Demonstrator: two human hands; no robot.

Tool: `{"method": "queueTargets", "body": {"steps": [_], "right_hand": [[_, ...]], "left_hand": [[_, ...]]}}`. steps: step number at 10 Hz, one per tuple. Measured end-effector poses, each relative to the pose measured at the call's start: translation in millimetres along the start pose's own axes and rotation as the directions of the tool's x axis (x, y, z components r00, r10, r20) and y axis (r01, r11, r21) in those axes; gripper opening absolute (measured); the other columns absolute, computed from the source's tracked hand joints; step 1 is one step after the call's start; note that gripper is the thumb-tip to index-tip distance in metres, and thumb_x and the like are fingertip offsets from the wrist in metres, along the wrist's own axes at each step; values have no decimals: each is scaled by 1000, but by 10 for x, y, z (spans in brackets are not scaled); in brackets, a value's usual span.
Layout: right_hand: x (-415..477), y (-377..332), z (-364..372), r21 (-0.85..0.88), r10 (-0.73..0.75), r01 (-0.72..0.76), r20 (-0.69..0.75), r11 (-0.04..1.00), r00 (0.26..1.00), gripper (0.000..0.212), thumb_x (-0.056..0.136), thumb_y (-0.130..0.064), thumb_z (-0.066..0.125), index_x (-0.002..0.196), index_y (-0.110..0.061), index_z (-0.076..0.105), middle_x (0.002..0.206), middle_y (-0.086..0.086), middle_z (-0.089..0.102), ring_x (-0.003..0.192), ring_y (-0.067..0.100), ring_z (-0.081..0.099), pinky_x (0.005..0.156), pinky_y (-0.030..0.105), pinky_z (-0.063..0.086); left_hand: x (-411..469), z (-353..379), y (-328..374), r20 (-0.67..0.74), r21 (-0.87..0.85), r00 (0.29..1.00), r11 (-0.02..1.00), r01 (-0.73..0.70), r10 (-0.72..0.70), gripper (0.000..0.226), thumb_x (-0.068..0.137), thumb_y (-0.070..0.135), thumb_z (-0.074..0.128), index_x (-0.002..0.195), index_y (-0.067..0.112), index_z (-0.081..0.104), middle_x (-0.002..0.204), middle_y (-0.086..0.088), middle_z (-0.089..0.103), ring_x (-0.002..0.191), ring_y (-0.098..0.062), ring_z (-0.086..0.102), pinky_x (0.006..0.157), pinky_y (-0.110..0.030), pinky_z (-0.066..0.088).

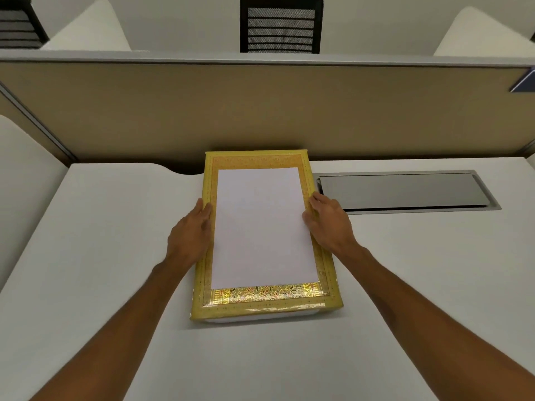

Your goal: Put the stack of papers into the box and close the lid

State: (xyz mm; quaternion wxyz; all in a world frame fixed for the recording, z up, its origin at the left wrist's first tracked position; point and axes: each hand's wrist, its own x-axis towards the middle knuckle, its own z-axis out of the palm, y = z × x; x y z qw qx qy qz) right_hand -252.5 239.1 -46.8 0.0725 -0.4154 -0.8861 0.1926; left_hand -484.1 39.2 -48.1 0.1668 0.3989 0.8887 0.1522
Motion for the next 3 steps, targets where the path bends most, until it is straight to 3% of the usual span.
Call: {"method": "queueTargets", "body": {"steps": [1, 2, 3], "right_hand": [[-44, -24, -75, -9, 7, -6, 46, 1000, 999, 50, 102, -38, 49, 144, -10, 48, 153, 4, 47, 129, 31, 51, 97, 45, 50], [-134, -28, -173, -35, -8, 9, 48, 999, 999, 53, 103, -42, 46, 147, -12, 43, 157, 6, 43, 133, 33, 50, 100, 49, 49], [-256, -11, -292, -71, -17, 16, -25, 997, 1000, 58, 102, -46, 45, 150, -15, 40, 160, 8, 38, 137, 35, 45, 106, 54, 42]], "left_hand": [[-89, -51, 95, -19, 32, 998, 998, 61, -60, 51, 105, 33, 35, 154, 18, 32, 163, -5, 25, 144, -35, 35, 110, -55, 37], [-249, -134, 270, -131, 20, 990, 998, 58, -55, 54, 103, 41, 38, 150, 15, 40, 160, -8, 34, 143, -35, 36, 109, -56, 36], [-391, -173, 477, -179, 55, 982, 997, -55, 64, 60, 101, 47, 37, 152, 15, 36, 161, -9, 30, 149, -31, 26, 118, -53, 25]]}}
